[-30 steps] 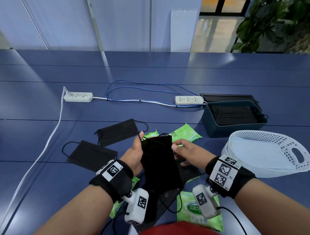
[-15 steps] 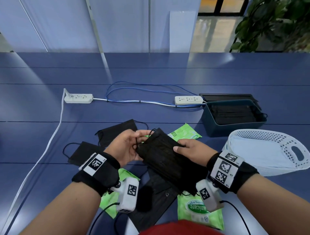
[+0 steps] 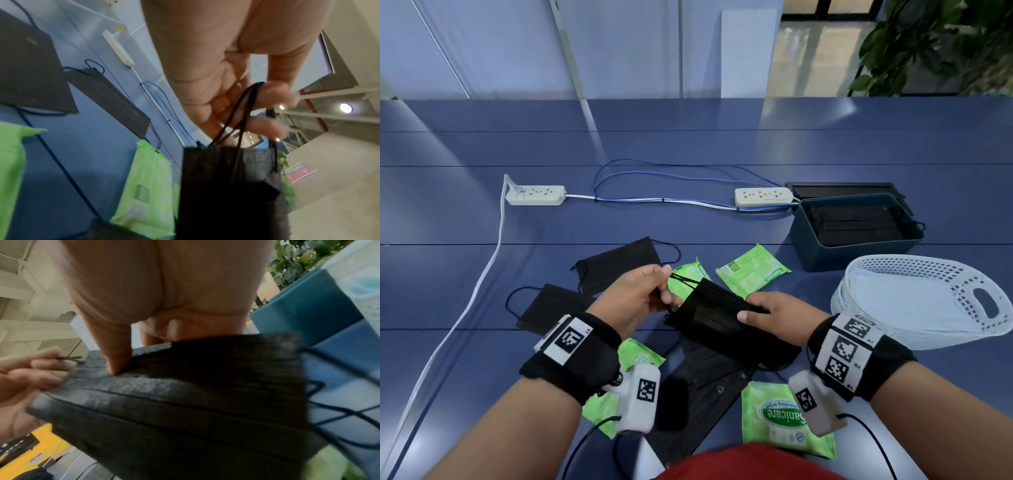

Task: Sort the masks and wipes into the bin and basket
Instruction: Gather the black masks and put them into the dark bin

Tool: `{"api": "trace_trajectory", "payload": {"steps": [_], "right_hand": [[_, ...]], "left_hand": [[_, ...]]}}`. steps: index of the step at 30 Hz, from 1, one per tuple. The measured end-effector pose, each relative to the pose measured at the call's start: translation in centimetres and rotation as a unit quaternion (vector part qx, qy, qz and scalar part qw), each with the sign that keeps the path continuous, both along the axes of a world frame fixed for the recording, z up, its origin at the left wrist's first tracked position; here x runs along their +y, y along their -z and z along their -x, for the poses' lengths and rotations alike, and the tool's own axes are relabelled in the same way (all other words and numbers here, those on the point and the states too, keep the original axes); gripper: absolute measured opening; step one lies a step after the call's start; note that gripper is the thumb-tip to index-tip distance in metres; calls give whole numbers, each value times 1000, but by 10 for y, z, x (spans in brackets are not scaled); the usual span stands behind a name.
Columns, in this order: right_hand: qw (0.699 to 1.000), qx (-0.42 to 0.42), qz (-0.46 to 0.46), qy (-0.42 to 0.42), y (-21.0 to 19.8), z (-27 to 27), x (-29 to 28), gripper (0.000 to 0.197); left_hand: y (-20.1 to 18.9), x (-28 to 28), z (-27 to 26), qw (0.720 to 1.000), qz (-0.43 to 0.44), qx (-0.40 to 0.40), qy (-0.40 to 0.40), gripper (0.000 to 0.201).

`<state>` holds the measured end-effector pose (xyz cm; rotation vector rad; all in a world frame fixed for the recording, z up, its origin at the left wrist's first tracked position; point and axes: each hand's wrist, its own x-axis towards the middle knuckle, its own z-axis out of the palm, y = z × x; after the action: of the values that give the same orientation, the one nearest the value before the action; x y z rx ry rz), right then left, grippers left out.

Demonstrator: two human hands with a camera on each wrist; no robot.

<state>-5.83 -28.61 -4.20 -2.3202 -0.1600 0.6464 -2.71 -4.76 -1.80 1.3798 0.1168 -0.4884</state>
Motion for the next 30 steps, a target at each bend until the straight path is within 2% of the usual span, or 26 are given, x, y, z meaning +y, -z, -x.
{"api": "trace_trajectory", "payload": {"steps": [2,5,8,11,16,18,22,26,30], "right_hand": [[999,25,-19,12,7,0,-1,23],[994,69,-85,13,17,-1,-1,34],[981,124,-152,-5,17,-1,4,32],[976,135,-169,-2,19,-2,6,31],[978,127,-164,21,26,-1,-2,10],[961,139,-234,50,28,0,-7,12],[922,108,-317,195,29,-4,-17,12],[901,96,-348,241,29,-8,-30,8],[901,98,-326,267,30,-7,-32,10]], "left_hand": [[-12,-3,2,999,36,-16,23,30],[-28,-10,3,991,43,-88,94,20],[-42,-13,-2,976,-1,-152,154,32],[-53,-14,-4,969,-17,-183,166,38],[-55,-2,-12,988,22,-138,66,40],[-48,6,-19,994,20,-110,-8,33],[-28,33,-27,991,38,-49,-117,28],[-15,57,-29,975,136,17,-175,29],[-2,64,-25,977,117,47,-173,28]]}}
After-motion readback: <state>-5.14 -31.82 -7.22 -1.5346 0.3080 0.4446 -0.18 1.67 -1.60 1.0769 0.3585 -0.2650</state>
